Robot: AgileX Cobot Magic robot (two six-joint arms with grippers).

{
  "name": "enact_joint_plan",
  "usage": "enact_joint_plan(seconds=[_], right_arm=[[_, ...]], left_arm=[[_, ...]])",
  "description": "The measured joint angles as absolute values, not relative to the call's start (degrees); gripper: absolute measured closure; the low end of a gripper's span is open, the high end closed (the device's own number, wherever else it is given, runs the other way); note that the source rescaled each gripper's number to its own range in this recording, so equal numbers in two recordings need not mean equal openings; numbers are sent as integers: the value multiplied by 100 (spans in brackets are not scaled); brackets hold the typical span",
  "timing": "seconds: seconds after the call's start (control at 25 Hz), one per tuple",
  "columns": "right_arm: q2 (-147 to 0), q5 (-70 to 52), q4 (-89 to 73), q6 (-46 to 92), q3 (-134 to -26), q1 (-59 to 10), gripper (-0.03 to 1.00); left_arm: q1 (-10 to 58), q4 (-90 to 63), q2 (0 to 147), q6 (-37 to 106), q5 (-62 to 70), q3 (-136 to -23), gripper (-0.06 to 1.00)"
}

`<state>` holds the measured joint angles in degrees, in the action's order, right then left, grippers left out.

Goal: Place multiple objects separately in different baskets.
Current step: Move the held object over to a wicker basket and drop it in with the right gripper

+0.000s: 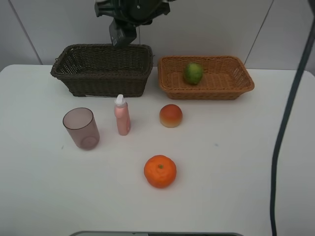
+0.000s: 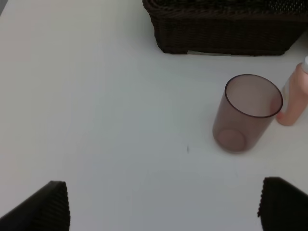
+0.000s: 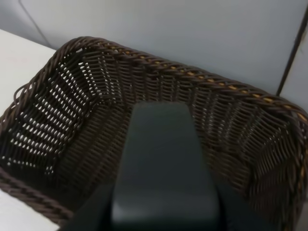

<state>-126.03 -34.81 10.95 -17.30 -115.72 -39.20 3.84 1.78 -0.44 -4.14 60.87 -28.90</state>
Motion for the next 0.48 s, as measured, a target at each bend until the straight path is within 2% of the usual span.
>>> enact_joint_plan(seconds=[0.48], right_arm=[[-13505, -2455, 1092, -1730, -11572, -3817, 94]], left_arm=[[384, 178, -44, -414, 6087, -2890, -5]])
